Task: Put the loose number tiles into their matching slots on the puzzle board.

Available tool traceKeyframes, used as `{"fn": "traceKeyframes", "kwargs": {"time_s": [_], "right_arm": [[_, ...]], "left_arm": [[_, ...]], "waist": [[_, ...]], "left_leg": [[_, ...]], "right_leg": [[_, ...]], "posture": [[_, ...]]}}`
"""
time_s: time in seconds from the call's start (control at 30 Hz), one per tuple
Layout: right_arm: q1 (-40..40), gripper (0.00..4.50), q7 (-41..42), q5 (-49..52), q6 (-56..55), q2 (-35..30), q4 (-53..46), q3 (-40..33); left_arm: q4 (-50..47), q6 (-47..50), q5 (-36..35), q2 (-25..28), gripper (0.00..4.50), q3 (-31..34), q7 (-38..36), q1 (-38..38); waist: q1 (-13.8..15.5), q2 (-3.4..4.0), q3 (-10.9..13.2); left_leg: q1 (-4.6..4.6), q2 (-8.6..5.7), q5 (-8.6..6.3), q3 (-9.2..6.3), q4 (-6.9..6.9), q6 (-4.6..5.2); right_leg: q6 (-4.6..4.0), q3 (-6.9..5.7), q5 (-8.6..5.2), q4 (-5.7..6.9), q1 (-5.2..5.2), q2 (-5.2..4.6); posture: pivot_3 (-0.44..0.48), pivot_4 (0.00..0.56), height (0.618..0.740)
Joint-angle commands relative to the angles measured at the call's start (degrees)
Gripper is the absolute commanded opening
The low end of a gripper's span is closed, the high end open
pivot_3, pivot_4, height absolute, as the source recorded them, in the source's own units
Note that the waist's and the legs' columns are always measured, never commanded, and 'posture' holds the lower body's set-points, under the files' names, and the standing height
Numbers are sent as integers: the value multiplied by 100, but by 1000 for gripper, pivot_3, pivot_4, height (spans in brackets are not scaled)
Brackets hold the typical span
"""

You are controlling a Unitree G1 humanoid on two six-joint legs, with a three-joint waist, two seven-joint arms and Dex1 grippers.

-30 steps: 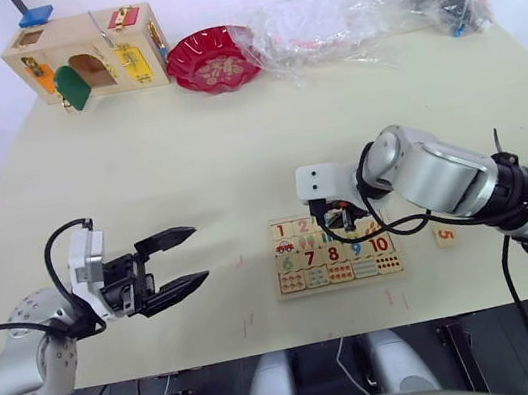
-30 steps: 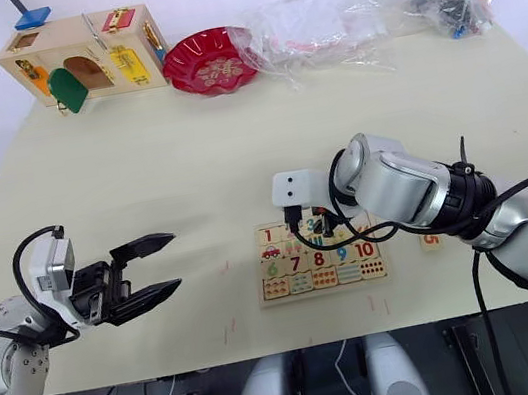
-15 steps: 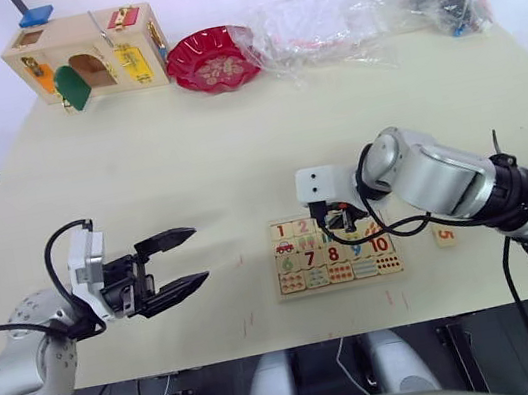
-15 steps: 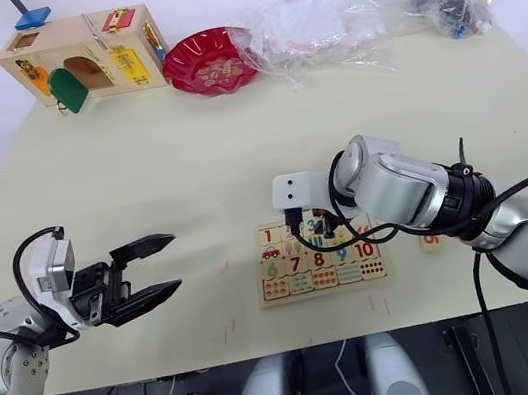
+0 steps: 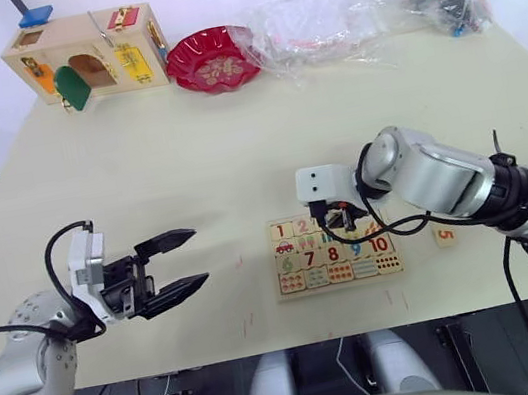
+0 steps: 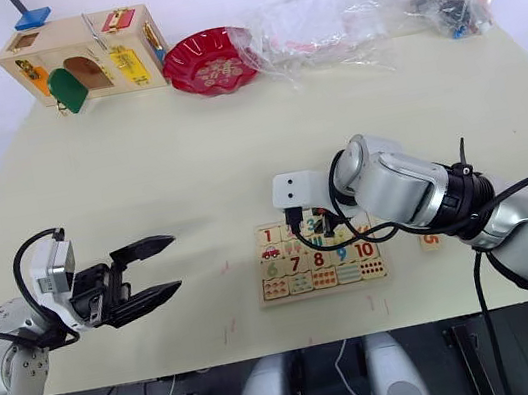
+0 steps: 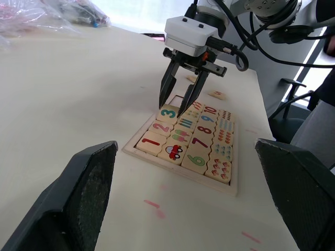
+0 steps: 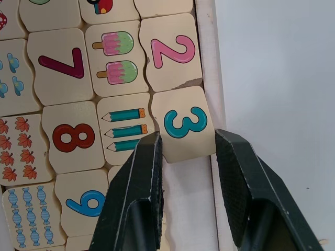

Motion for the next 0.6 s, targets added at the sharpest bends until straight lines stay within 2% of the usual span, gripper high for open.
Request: {"fn": "traceKeyframes", "kwargs": {"time_s": [0.03,0.6], "right_arm": [[8,923,56,-41,-61,-31,-86,-104],[29,923,70,-37,-42,-11,-108,-139]], "left_arm": [[-151,-41,-60,99,4500,204,14,39],[-116,-51,-43,100,4500,169,-1,-14]], "waist": [[0,0,0],[1,0,0]], "left_leg": [[0,0,0,0,0,0],[0,0,0,0,0,0]], "right_leg": [[0,0,0,0,0,0],[0,0,0,0,0,-1]], "posture": [[0,150,740],[0,150,740]]}}
